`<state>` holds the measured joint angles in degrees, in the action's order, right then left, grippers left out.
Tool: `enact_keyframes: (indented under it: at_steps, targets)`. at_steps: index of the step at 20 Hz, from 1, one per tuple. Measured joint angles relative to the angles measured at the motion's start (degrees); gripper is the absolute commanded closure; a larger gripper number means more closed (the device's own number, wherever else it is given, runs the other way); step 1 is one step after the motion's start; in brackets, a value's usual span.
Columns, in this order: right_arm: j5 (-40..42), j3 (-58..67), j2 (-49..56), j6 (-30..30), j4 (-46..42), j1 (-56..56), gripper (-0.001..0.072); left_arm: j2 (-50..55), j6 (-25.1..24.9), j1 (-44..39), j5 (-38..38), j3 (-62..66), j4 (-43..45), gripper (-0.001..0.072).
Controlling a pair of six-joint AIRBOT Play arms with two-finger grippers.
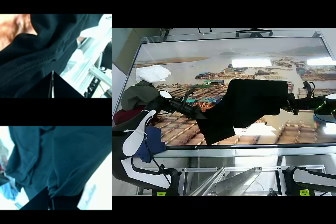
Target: Fold the shirts.
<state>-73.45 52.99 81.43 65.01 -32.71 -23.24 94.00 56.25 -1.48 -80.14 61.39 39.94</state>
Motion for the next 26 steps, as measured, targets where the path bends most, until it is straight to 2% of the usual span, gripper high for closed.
enact_keyframes:
  at_steps: [1,2,3,7,11,15,20,21,22,23,24,26]
  targets:
    - [-0.57,0.09,-0.15,-0.09,-0.52,-0.04,0.0686,0.00,-0.02,0.59,-0.87,0.39,0.15,0.0454]
    - [-1.07,0.09,-0.13,-0.13,-1.29,-0.07,0.0686,0.00,0.00,1.42,-2.14,0.70,0.35,0.0179]
    - [-1.36,0.04,0.02,-0.13,-1.42,-0.09,0.0685,0.00,0.07,2.43,-3.37,0.87,0.59,-0.0008]
    - [-2.03,-0.13,0.92,-0.33,-2.69,-0.09,0.0685,0.00,2.34,8.48,-5.55,1.14,1.60,-0.0005]
    - [-2.36,-0.17,1.25,-0.35,-3.10,-0.09,0.0686,0.00,3.28,12.44,-2.03,-1.70,2.99,-0.0005]
    - [-2.34,-0.17,1.29,-0.37,-3.19,-0.09,0.0685,0.00,2.95,11.06,0.96,-5.25,3.39,-0.0002]
    - [-2.12,-0.17,1.29,-0.37,-3.10,-0.09,0.0685,-0.09,2.16,5.03,3.76,-6.64,2.64,0.0022]
    - [-2.12,-0.17,1.29,-0.37,-3.06,-0.09,0.0685,-0.11,2.12,3.91,4.33,-6.71,2.62,0.0195]
    - [-2.10,-0.17,1.29,-0.37,-3.06,-0.09,0.0685,-0.11,1.95,2.89,5.53,-6.82,2.93,0.0457]
    - [-2.08,-0.17,1.29,-0.42,-3.06,-0.09,0.0685,0.07,1.90,2.10,7.02,-6.91,4.11,0.0656]
    - [-1.99,-0.17,1.31,-0.55,-3.06,-0.09,0.0685,0.11,1.90,1.66,7.13,-6.93,4.37,0.0680]
    - [-1.97,-0.17,1.42,-0.55,-3.06,-0.09,0.0686,0.02,1.77,0.92,5.95,-6.60,3.72,0.0681]
